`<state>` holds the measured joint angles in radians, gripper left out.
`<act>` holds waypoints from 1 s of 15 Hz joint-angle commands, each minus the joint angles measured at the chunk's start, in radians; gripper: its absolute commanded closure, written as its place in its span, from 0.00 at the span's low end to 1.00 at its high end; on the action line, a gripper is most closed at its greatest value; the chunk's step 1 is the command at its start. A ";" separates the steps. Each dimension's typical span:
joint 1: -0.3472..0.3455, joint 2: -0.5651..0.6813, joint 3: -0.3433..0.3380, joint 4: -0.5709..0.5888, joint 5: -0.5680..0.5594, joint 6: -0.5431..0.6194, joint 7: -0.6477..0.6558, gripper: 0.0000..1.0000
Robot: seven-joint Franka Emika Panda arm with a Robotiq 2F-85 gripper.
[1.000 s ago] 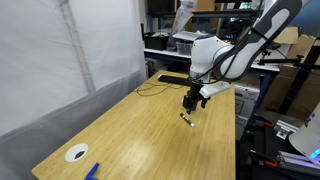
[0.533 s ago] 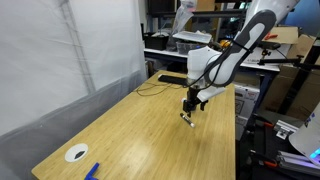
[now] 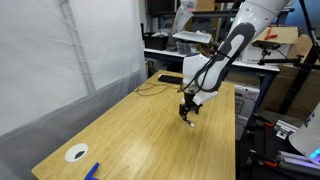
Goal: Put the black marker inside the dark blue cup
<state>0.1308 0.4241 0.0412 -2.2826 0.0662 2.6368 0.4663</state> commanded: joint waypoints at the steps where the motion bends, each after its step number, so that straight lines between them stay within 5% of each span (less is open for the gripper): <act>1: -0.016 0.038 0.007 0.027 0.061 0.019 -0.070 0.00; 11: -0.026 0.135 0.002 0.082 0.129 0.068 -0.102 0.00; 12: -0.025 0.141 0.002 0.087 0.129 0.065 -0.101 0.25; 15: -0.019 0.163 0.001 0.102 0.127 0.061 -0.096 0.40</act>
<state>0.1097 0.5706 0.0406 -2.2024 0.1713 2.7053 0.3891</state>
